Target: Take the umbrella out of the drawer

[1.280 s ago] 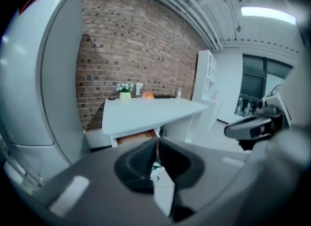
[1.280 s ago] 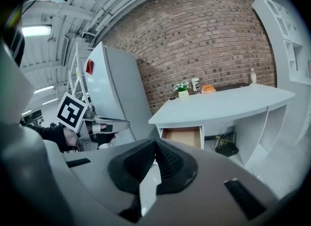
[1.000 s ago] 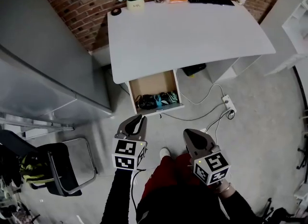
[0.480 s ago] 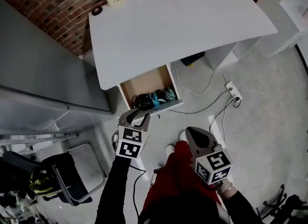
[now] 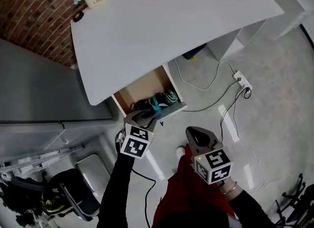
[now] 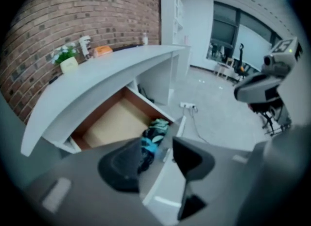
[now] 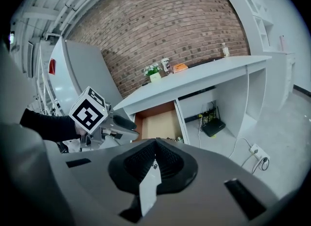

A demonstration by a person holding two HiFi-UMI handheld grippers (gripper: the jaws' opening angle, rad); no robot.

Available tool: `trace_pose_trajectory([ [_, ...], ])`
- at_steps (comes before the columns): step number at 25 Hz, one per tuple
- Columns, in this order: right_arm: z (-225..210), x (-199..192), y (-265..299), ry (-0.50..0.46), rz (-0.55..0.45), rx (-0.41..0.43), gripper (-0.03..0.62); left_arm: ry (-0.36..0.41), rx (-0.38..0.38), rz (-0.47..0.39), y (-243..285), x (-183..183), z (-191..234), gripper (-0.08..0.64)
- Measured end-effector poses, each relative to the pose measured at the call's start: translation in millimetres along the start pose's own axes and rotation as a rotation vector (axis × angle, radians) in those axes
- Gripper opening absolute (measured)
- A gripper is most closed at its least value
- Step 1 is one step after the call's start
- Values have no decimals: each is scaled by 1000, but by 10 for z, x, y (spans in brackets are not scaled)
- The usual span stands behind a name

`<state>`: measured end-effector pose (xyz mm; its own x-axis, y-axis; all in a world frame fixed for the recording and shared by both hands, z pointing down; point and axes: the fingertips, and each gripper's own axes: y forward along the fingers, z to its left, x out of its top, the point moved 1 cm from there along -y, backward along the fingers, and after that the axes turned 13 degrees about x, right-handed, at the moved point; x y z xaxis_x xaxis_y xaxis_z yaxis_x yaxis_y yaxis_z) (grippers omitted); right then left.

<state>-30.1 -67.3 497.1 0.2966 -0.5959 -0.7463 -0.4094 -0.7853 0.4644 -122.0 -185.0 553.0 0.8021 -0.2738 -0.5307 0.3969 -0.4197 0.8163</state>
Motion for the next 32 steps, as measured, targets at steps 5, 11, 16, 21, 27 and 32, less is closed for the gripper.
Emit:
trace_pose_trajectory([
  [5, -171, -137, 243, 32, 12, -12, -2, 94, -23, 46, 377, -18, 7, 216],
  [11, -287, -297, 434, 63, 37, -18, -2, 218, -52, 122, 819, -136, -6, 225],
  [16, -377, -405, 573, 94, 56, -22, -2, 263, -85, 175, 1069, -221, -22, 229],
  [21, -507, -451, 717, 102, 87, -34, -2, 286, -124, 207, 1238, -237, -38, 242],
  [27, -612, -550, 853, 124, 184, -41, -2, 322, -166, 249, 1424, -273, -64, 263],
  [32, -689, -601, 957, 138, 235, -44, -2, 363, -198, 274, 1577, -310, -86, 270],
])
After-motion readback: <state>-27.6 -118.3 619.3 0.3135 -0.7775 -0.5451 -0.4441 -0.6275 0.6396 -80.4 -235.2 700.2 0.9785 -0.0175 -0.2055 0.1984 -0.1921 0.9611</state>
